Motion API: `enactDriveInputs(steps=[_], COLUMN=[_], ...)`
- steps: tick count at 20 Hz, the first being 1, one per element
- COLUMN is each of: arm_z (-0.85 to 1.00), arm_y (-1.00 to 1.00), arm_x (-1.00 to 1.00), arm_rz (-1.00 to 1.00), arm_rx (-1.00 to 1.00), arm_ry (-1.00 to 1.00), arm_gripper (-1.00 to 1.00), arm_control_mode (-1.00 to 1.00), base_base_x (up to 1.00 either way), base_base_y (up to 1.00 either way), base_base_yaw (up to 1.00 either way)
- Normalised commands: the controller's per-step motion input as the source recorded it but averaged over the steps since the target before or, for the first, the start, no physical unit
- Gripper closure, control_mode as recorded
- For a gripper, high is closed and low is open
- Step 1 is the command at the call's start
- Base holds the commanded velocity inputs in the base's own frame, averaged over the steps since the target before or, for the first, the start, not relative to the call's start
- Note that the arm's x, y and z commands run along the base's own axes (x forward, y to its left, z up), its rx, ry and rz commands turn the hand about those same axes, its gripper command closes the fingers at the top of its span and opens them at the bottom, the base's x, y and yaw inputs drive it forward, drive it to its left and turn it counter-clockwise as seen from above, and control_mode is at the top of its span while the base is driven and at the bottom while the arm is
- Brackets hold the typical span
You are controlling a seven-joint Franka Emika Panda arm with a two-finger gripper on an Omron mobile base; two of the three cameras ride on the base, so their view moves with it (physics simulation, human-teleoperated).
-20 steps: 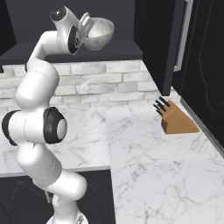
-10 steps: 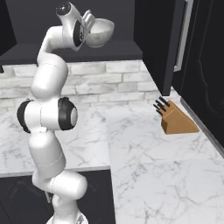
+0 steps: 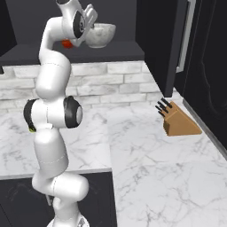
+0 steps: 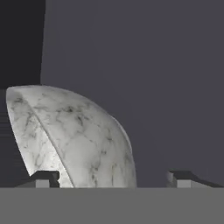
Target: Pick the mug and place it in the sink. Pick the bowl and place it in the open cabinet and then close the cabinet.
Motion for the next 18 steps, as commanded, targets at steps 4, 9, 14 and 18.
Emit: enactDriveInputs(steps=[4,9,14,18], arm_z=[-0.30,-0.88,-1.00,-0.88], arm_y=[-0.04,-0.28,-0.37,-0.31], arm_x=[-0.73,-1.00,-1.00,-1.00], arm_rz=[0.00,0.00,0.00,0.00], arm_rx=[0.00,0.03,-0.01,0.03], arm_ry=[-0.34,-0.16,0.17,-0.07], arm_gripper=[-1.00,-1.00,-1.00,-1.00], arm_control_mode=[-1.00,-1.00,-1.00,-1.00], base_base_x=[0.00,0.00,0.00,0.00], base_base_y=[0.00,0.00,0.00,0.00], base_base_yaw=[0.00,0.00,0.00,0.00])
